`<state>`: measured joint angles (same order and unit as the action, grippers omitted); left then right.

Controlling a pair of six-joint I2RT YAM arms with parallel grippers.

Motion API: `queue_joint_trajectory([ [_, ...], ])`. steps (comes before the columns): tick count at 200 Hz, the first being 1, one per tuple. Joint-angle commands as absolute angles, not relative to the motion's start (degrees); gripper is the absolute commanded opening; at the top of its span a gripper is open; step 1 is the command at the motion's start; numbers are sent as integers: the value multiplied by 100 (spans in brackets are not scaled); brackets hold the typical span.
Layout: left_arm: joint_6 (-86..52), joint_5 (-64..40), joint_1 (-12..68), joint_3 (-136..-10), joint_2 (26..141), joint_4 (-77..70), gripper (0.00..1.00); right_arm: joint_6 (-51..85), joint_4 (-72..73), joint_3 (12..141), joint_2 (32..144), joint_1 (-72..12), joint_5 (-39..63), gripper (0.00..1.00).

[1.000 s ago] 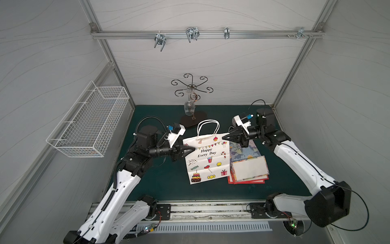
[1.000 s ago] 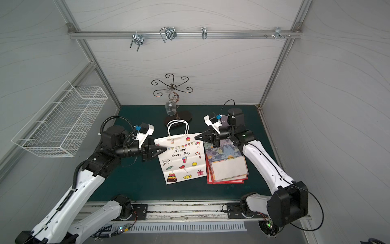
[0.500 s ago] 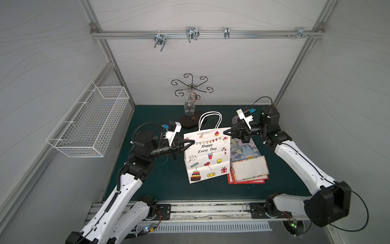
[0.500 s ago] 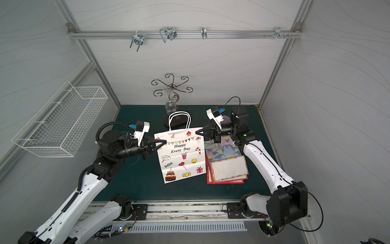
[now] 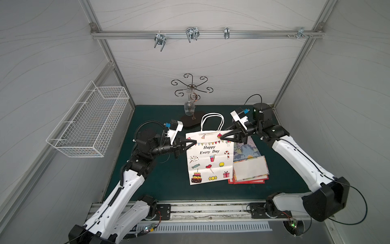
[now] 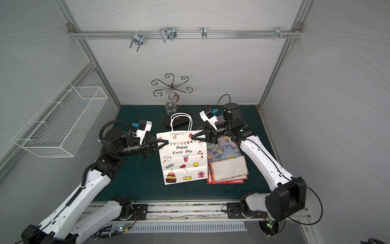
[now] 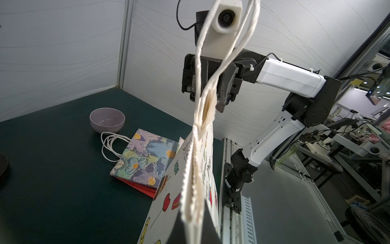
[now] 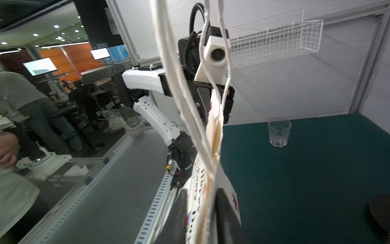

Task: Put away the paper bag
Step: Press the paper bag.

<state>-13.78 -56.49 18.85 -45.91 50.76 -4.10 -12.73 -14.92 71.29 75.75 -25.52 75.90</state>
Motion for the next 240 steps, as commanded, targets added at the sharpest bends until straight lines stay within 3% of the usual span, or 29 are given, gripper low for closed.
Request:
queue_joint_trajectory([
  [1,-1499,-5782,1863,-4913,5047,-820,0,-1438,-1699,7199,7591,-2532,7790,0],
  [23,-1567,-5604,1863,-4846,4956,-755,0,-1014,-1201,7100,7512,-2436,7846,0],
  [45,-1602,-5373,1859,-4629,4812,-642,38,-136,-226,6920,7417,-2317,7802,0],
  [67,-1589,-5301,1863,-4384,4743,-604,45,18,-57,6984,7434,-2273,7709,0],
  [102,-1302,-5468,1863,-4344,4841,-183,42,118,81,7072,7558,-2268,7517,0],
  [135,-834,-5546,1863,-4522,4879,202,0,441,494,7022,7642,-2263,7472,0],
  [165,-773,-5537,1863,-4460,4825,162,0,692,786,7014,7674,-2232,7396,0],
  [182,-761,-5451,1856,-4361,4818,211,33,903,1037,7035,7720,-2211,7336,0],
  [198,-779,-5406,1863,-4207,4817,86,41,1169,1386,7051,7779,-2207,7274,0],
  [215,-822,-5426,1863,-4135,4839,1,38,1206,1402,7109,7822,-2209,7234,0],
  [240,-792,-5573,1863,-4147,4886,-26,9,1180,1355,7098,7843,-2207,7199,0],
])
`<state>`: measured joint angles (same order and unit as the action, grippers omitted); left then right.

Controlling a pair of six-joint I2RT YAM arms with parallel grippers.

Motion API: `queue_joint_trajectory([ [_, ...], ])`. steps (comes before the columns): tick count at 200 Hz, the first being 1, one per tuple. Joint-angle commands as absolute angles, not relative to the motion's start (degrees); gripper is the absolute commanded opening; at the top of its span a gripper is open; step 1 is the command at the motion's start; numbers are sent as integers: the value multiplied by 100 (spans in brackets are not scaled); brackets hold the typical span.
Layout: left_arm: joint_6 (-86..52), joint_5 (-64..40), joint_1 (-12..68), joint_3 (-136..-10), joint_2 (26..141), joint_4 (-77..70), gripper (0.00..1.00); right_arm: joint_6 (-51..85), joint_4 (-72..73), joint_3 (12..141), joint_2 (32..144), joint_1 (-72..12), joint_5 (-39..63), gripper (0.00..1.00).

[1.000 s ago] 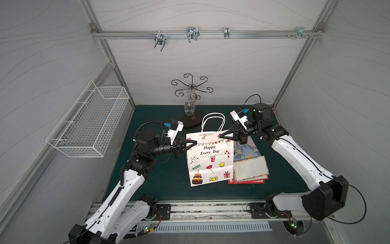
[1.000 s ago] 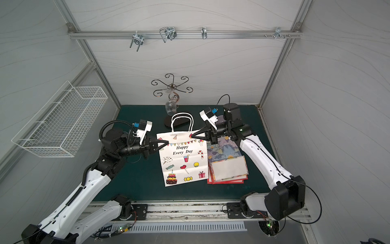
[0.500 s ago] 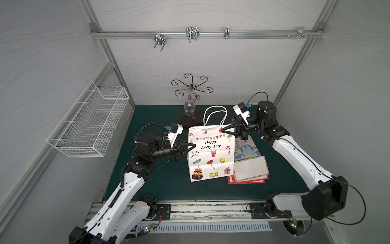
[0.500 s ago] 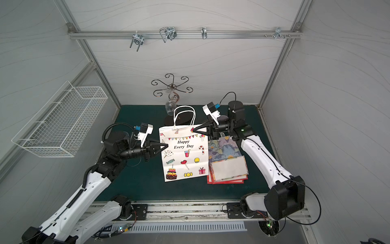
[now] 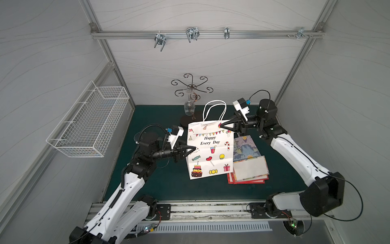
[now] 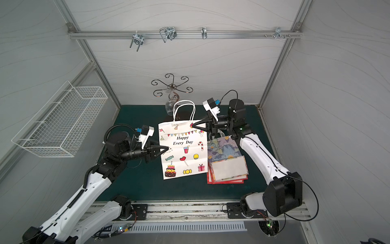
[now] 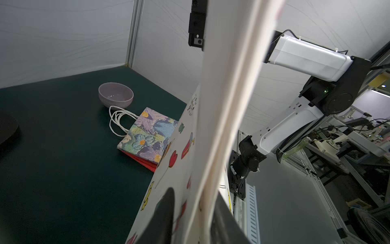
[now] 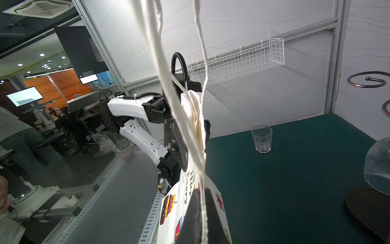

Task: Put away the paper bag
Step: Press the paper bag.

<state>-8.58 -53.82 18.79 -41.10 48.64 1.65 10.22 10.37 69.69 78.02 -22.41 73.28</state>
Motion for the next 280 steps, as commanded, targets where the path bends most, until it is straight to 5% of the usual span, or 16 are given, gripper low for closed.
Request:
queue_joint_trajectory([
  [1,-787,-5577,1863,-4148,4891,-31,7,1179,1354,7100,7841,-2206,7199,0],
  [29,-732,-5674,1863,-4157,4945,15,0,1173,1329,7126,7839,-2201,7154,0],
  [55,-640,-5494,1863,-4073,4918,183,42,1160,1277,7196,7847,-2203,7104,0],
  [76,-627,-5466,1863,-3902,4891,104,50,1158,1266,7210,7857,-2198,7094,0],
  [121,-661,-5787,1863,-3872,4931,-9,8,1138,1257,7180,7839,-2181,7071,0],
  [137,-661,-5810,1862,-3851,4918,17,4,1129,1258,7179,7837,-2173,7075,0],
  [169,-701,-5616,1863,-3745,4874,26,42,1127,1249,7198,7832,-2162,7110,0],
  [192,-670,-5605,1862,-3744,4932,51,48,1112,1210,7198,7829,-2164,7176,0],
  [242,-492,-5880,1863,-4020,5110,267,0,1000,1043,7178,7796,-2169,7160,0],
  [273,35,-5847,1829,-4378,5076,896,0,677,519,7403,7771,-2135,7095,0],
  [280,3,-5890,1817,-4434,5101,871,0,662,465,7409,7748,-2083,7086,16],
])
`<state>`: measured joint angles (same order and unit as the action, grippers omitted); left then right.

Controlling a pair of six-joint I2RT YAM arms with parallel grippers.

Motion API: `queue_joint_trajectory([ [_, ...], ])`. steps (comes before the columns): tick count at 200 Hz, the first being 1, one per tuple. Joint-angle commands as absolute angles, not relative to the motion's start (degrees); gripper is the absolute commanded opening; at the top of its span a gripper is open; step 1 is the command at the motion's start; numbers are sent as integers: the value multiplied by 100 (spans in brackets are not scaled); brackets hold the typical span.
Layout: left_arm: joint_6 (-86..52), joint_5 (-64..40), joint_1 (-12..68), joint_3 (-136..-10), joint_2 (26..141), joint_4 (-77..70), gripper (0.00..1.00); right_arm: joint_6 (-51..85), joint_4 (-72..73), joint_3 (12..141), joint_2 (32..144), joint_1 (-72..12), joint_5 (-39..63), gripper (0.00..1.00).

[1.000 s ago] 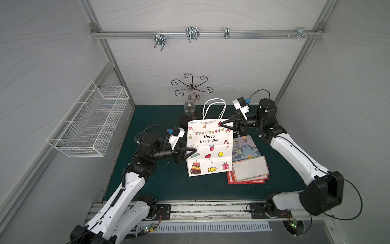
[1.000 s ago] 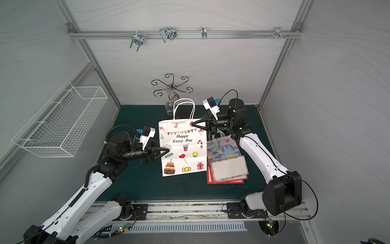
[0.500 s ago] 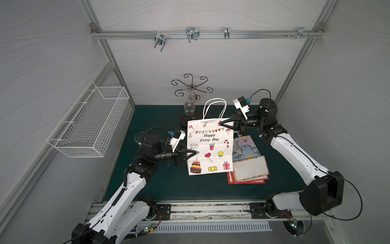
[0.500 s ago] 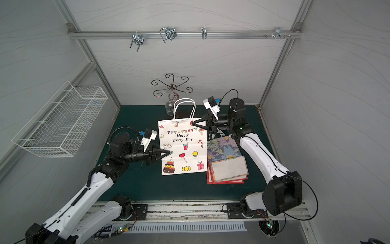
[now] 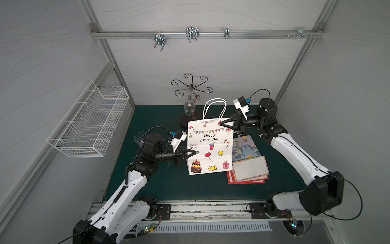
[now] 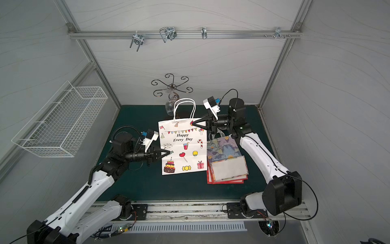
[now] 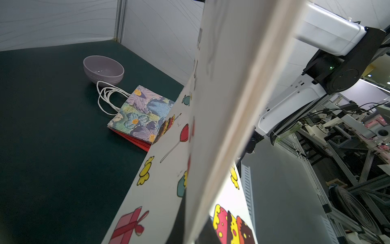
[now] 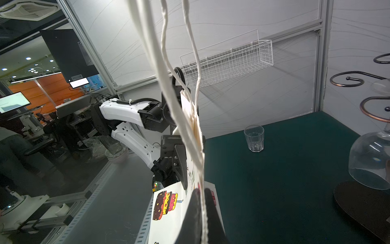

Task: Put away the paper bag
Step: Press the paper bag.

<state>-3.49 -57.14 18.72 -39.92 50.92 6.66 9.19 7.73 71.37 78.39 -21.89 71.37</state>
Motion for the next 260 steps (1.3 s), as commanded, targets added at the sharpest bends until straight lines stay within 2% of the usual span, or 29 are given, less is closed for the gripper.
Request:
queue_joint_trajectory([
  [1,-3,-5894,1818,-4445,5104,866,0,656,457,7409,7746,-2078,7085,18],
  [8,-81,-5944,1818,-4479,5130,800,0,659,423,7381,7688,-2002,7058,31],
  [23,-395,-6007,1819,-4462,5160,445,0,689,414,7290,7544,-1773,7099,47],
  [49,-981,-6049,1819,-4386,5194,-317,0,678,68,7263,7408,-1495,7341,59],
  [66,-1140,-6099,1819,-4386,5250,-543,0,695,-42,7380,7469,-1540,7504,60],
  [88,-1219,-6258,1819,-4425,5380,-615,0,874,-114,7554,7637,-1740,7797,54],
  [101,-1259,-6310,1819,-4456,5441,-615,0,877,-167,7559,7682,-1814,7911,45],
  [110,-1279,-6302,1819,-4456,5456,-643,0,862,-163,7555,7716,-1841,7989,30],
  [113,-1296,-6295,1819,-4449,5458,-659,0,864,-166,7547,7723,-1845,7996,25],
  [114,-1303,-6294,1819,-4448,5458,-668,0,866,-167,7545,7725,-1846,8015,20],
  [125,-1406,-6258,1819,-4405,5445,-798,0,857,-166,7524,7721,-1841,8086,0],
  [157,-1856,-6236,1819,-4362,5498,-1313,0,604,-409,7465,7644,-1802,8233,0],
  [158,-1868,-6238,1819,-4365,5504,-1329,0,588,-409,7476,7641,-1793,8230,1],
  [166,-1993,-6278,1819,-4383,5551,-1465,0,429,-682,7492,7629,-1763,8227,32],
  [171,-2060,-6306,1819,-4386,5578,-1544,0,289,-891,7512,7603,-1756,8185,42],
  [183,-2143,-6350,1819,-4458,5647,-1631,0,-133,-1366,7487,7543,-1748,8140,52],
  [199,-2231,-6389,1819,-4571,5733,-1725,0,-392,-1653,7369,7486,-1725,8118,55],
  [209,-2271,-6407,1819,-4645,5780,-1761,0,-342,-1629,7276,7473,-1710,8157,52],
  [218,-2293,-6419,1819,-4702,5821,-1760,0,-274,-1564,7245,7475,-1717,8225,44],
  [231,-2303,-6444,1819,-4778,5874,-1757,0,-161,-1518,7242,7471,-1721,8400,24],
  [250,-2303,-6482,1819,-4850,5937,-1731,0,-190,-1593,7241,7410,-1703,8509,0],
  [260,-2335,-6493,1819,-4874,5966,-1750,0,-209,-1600,7221,7376,-1679,8510,0],
])
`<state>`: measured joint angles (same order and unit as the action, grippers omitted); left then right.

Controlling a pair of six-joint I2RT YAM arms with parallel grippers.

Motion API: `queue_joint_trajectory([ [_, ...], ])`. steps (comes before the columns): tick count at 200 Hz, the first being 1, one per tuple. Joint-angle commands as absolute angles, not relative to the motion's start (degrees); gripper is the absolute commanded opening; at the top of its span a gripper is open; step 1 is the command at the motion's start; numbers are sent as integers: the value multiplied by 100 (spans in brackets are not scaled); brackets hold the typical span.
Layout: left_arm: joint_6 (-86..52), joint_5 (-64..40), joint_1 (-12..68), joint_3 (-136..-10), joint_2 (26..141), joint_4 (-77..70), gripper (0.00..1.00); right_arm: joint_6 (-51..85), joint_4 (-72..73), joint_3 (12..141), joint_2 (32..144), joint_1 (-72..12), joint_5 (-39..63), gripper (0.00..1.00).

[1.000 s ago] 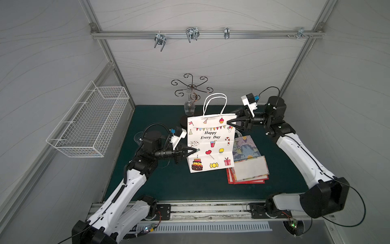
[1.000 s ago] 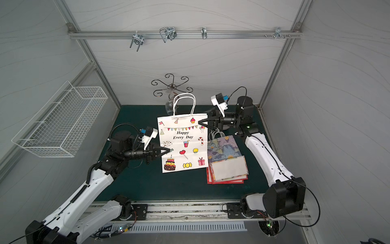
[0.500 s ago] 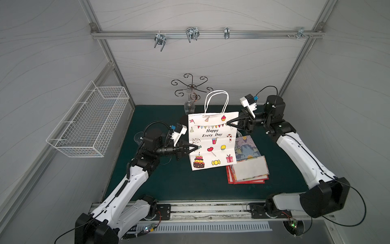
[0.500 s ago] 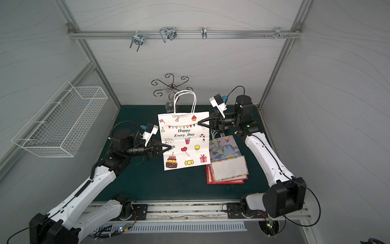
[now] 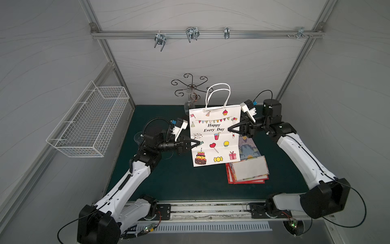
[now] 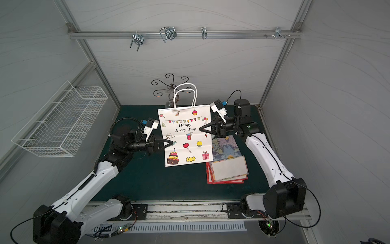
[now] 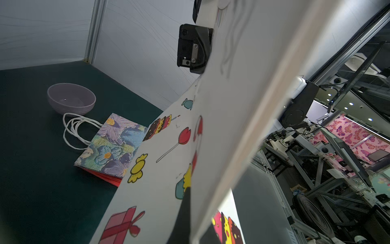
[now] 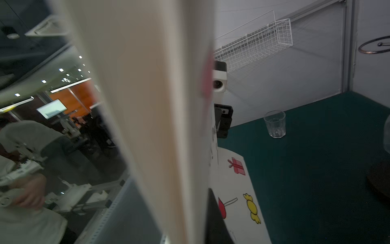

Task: Put away the paper bag
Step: Press the paper bag.

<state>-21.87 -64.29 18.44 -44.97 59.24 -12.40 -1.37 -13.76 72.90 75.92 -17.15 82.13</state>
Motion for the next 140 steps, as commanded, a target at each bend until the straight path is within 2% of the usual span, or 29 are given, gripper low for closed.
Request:
queue_joint_trajectory([
  [1,-2341,-6494,1819,-4876,5967,-1754,0,-206,-1600,7223,7371,-1679,8509,0],
  [24,-2365,-6496,1819,-4943,5974,-1748,0,-219,-1613,7182,7289,-1594,8463,0],
  [32,-2348,-6512,1819,-4971,5973,-1709,0,-241,-1675,7160,7245,-1534,8358,25],
  [38,-2334,-6508,1819,-5002,5972,-1678,0,-287,-1726,7134,7200,-1490,8315,36],
  [51,-2329,-6508,1817,-5059,5966,-1645,0,-375,-1781,7013,7083,-1347,8314,48],
  [62,-2331,-6499,1819,-5101,5968,-1635,0,-373,-1789,6899,7004,-1233,8314,50],
  [84,-2351,-6504,1819,-5188,5997,-1635,0,-413,-1867,6810,6961,-1184,8402,47],
  [101,-2389,-6512,1819,-5237,6053,-1694,0,-369,-1836,6834,6992,-1253,8520,40],
  [113,-2408,-6513,1819,-5278,6094,-1727,0,-386,-1841,6853,7034,-1295,8584,29],
  [130,-2417,-6488,1819,-5312,6141,-1758,0,-438,-1874,6879,7058,-1296,8643,7],
  [140,-2438,-6462,1819,-5325,6145,-1762,0,-498,-1939,6898,7058,-1298,8673,0],
])
